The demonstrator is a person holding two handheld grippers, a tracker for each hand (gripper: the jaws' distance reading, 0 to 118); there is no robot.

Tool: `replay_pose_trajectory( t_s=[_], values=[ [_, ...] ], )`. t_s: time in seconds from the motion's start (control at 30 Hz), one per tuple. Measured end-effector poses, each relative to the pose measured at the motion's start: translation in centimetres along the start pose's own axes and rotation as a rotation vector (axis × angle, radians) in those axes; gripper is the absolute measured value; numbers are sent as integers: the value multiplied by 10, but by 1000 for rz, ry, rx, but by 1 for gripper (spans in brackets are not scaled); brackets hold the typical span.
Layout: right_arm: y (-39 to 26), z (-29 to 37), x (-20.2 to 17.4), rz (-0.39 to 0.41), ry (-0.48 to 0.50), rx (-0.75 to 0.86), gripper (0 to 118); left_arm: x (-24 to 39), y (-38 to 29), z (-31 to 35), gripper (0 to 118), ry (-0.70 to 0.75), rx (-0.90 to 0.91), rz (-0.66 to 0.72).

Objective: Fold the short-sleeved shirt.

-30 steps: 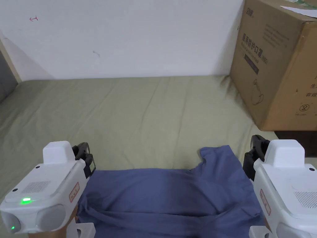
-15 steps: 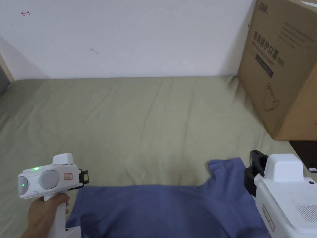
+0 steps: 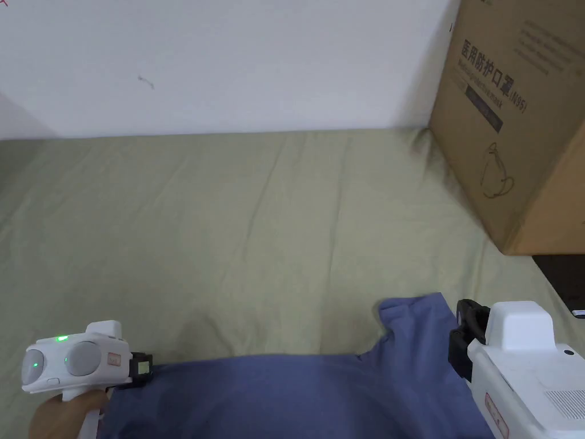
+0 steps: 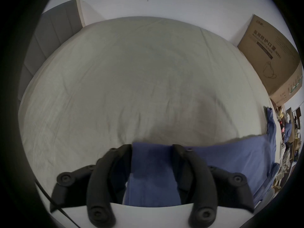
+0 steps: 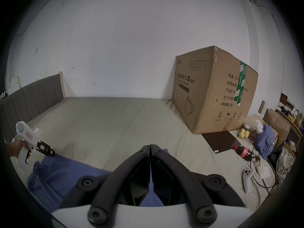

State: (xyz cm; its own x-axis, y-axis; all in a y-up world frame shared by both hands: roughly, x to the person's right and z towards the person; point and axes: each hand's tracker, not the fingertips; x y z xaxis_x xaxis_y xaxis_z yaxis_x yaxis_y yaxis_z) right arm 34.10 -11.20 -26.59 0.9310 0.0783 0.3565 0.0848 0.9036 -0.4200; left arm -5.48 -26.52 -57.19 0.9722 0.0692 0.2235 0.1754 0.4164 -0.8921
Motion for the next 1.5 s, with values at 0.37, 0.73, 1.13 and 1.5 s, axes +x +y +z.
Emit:
replay_pose_trajectory(
  t_s=[0.37, 0.73, 1.13, 1.5],
  values=[
    [-18, -101, 59, -108, 8, -294, 62, 18, -10, 52, 0, -22, 186, -88],
    [-74, -210, 82, -116, -43, -639, 79, 14, -17, 89, 0, -69, 231, -45],
    [-58, -159, 87, -120, 59, -489, 0, 1, -35, 85, 0, -47, 218, 1],
    [-44, 24, 99, -171, 161, -296, 0, -29, -81, 146, 0, -66, 249, 46]
  ],
)
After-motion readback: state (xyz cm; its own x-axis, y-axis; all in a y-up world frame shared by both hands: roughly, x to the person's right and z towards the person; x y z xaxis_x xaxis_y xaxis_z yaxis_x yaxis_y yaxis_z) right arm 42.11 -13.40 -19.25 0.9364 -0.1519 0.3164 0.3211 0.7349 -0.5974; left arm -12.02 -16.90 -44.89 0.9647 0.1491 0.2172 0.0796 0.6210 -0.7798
